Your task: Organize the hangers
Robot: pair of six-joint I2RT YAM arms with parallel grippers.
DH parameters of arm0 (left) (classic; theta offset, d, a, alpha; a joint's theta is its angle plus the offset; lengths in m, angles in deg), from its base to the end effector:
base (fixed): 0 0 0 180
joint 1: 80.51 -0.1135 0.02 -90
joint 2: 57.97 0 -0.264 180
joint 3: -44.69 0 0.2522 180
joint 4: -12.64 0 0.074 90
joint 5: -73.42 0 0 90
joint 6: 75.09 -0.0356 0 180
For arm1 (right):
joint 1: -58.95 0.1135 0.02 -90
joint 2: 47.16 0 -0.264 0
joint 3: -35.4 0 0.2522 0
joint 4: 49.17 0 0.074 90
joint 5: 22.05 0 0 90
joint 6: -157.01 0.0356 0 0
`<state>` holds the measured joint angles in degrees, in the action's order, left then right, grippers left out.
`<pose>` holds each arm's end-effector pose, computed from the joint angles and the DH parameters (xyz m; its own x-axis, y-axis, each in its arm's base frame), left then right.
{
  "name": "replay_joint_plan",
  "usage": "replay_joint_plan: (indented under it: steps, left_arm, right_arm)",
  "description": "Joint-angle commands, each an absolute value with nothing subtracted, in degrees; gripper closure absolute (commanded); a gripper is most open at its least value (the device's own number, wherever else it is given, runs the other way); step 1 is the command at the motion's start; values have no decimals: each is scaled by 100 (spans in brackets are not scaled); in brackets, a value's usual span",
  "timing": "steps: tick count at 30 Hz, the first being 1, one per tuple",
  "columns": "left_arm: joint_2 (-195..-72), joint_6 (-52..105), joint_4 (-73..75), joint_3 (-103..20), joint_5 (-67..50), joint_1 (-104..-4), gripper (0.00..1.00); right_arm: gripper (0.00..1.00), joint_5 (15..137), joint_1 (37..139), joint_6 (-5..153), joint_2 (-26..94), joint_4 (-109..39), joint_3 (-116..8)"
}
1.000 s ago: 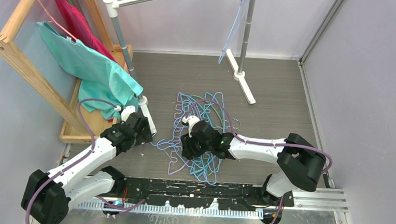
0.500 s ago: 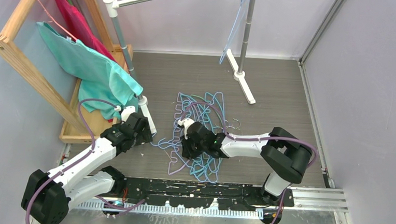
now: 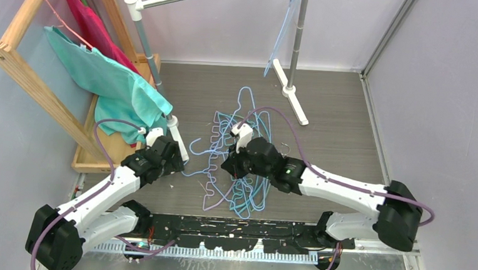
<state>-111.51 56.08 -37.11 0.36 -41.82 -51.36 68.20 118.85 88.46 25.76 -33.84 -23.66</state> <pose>0.1531 -0.0680 0.1945 -0.7269 -0.2764 -0.6287 -0.3055 0.9500 -0.0644 0.1418 0.2449 0.2520 -0.5447 -0.2105 -0.8118 -0.7176 0.6180 0.3212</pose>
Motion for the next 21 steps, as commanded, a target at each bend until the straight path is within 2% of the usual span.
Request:
replay_joint_plan:
  steps: [1,4,10,21]
  left_arm:
    - [-11003,5658,-3668,-22,-4248,-5124,2]
    - [-10963,5657,-3683,-31,-4267,-5124,2]
    - [-10935,5675,-3683,-56,-4218,-5125,2]
    - [-10792,5625,-3823,-131,-4296,-5124,2]
  right_arm:
    - [99,6428,11888,8879,2019,-3321,-2854]
    - [99,6570,11744,8992,1890,-3455,-3258]
    - [99,7772,11348,9644,2204,-4269,-3996]
    - [99,8916,11054,10347,3948,-5467,-6389]
